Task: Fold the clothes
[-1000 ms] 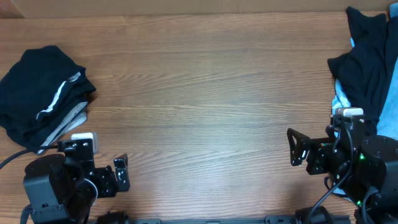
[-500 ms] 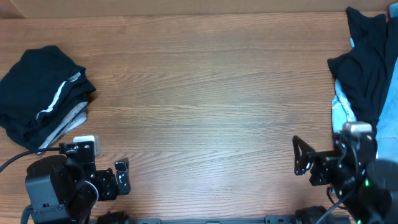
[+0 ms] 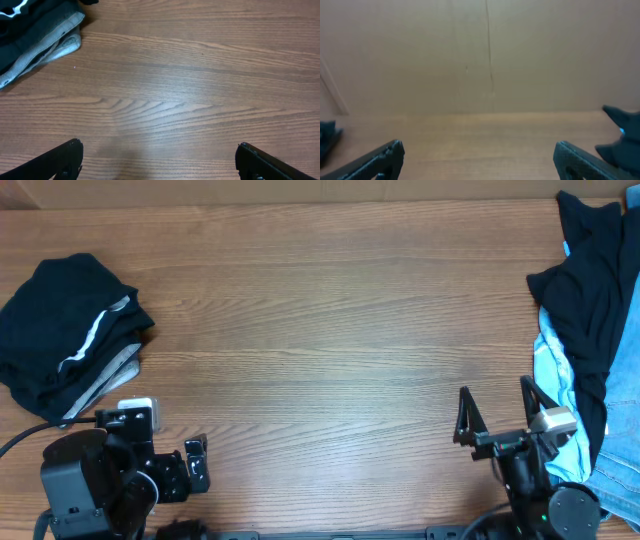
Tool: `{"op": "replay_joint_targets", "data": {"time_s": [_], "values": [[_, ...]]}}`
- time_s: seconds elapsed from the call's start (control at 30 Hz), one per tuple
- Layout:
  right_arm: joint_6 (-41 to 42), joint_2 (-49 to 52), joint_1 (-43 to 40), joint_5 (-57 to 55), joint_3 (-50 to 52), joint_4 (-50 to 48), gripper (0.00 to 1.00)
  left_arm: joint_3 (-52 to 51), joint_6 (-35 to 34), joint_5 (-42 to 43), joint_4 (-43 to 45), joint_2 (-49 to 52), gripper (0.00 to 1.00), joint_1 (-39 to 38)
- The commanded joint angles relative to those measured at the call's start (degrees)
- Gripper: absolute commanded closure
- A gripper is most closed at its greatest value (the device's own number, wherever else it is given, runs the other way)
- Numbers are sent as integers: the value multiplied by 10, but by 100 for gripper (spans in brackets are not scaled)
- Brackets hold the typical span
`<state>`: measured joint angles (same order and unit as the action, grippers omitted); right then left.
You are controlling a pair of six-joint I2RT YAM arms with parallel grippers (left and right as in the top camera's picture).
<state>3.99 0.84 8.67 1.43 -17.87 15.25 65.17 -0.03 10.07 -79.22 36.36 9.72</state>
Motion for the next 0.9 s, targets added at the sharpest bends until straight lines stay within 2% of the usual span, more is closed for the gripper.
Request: {"op": "replay_joint_targets", "data": {"time_s": [0.0, 0.07, 0.3, 0.87], "values": [[-22, -6, 0, -5, 111, -149, 0, -1, -8, -2, 1, -6, 0, 0], [-21, -7, 0, 2, 170, -226, 0, -1, -8, -2, 1, -6, 0, 0], [-21, -4, 1, 10, 174, -107, 0, -1, -8, -2, 1, -6, 0, 0], [-21, -3, 1, 10, 174, -106, 0, -1, -8, -2, 1, -6, 0, 0]]}}
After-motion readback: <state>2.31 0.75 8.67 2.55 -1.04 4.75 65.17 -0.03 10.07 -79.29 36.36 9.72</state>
